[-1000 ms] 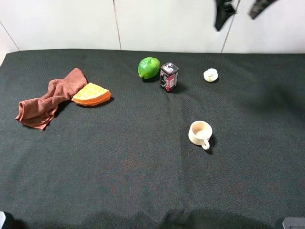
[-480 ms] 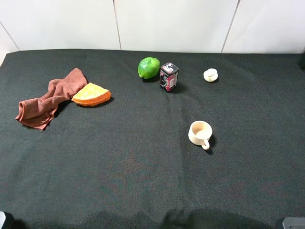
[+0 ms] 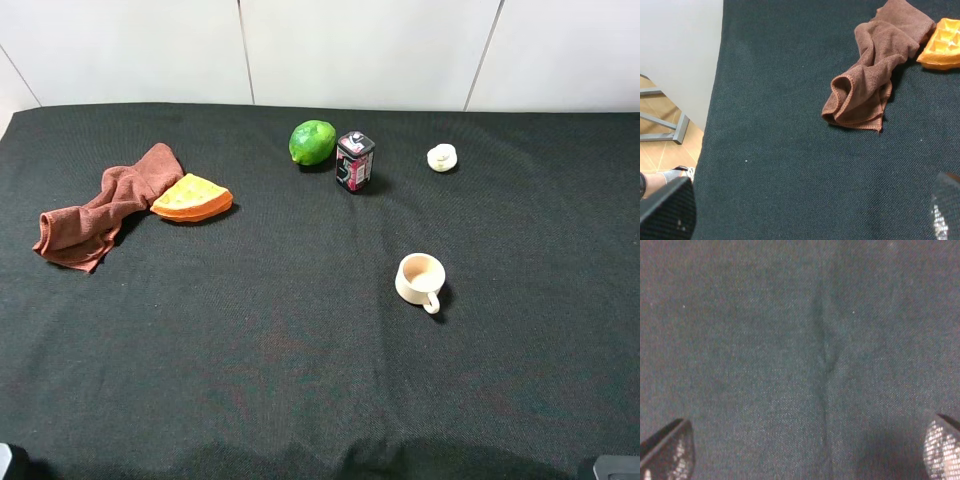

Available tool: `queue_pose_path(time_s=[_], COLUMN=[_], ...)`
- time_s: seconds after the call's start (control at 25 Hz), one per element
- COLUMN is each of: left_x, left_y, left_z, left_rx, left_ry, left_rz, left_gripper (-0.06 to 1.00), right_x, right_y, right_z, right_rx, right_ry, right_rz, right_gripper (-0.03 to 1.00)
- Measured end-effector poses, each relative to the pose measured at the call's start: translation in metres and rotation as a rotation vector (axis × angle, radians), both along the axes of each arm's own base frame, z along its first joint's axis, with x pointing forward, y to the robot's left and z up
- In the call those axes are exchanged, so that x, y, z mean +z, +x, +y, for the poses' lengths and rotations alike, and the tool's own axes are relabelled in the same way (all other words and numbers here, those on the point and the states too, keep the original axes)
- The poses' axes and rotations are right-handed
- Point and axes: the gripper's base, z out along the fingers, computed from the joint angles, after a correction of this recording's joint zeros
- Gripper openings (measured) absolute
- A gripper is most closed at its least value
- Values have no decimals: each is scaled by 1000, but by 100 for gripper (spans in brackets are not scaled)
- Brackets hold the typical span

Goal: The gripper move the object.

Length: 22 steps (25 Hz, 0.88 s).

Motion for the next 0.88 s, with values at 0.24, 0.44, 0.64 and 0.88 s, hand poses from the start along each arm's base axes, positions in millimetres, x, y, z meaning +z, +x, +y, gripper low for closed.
queue_pose_path(time_s=[0.24, 0.44, 0.64, 0.88], left_x=[0, 0, 0, 0], left_y=[0, 0, 0, 0], left_z=[0, 0, 0, 0], left_rx=[0, 0, 0, 0], left_ry=[0, 0, 0, 0], left_rz=[0, 0, 0, 0], left_gripper=[99, 99, 99, 99], right_x=[0, -4, -5, -5], right_y=[-57, -80, -92, -101], right_z=[9, 12, 15, 16], right_rx=[-10, -11, 28, 85], right_ry=[-35, -71, -84, -79], right_rz=[-229, -354, -480, -560], right_gripper=[69, 69, 69, 69])
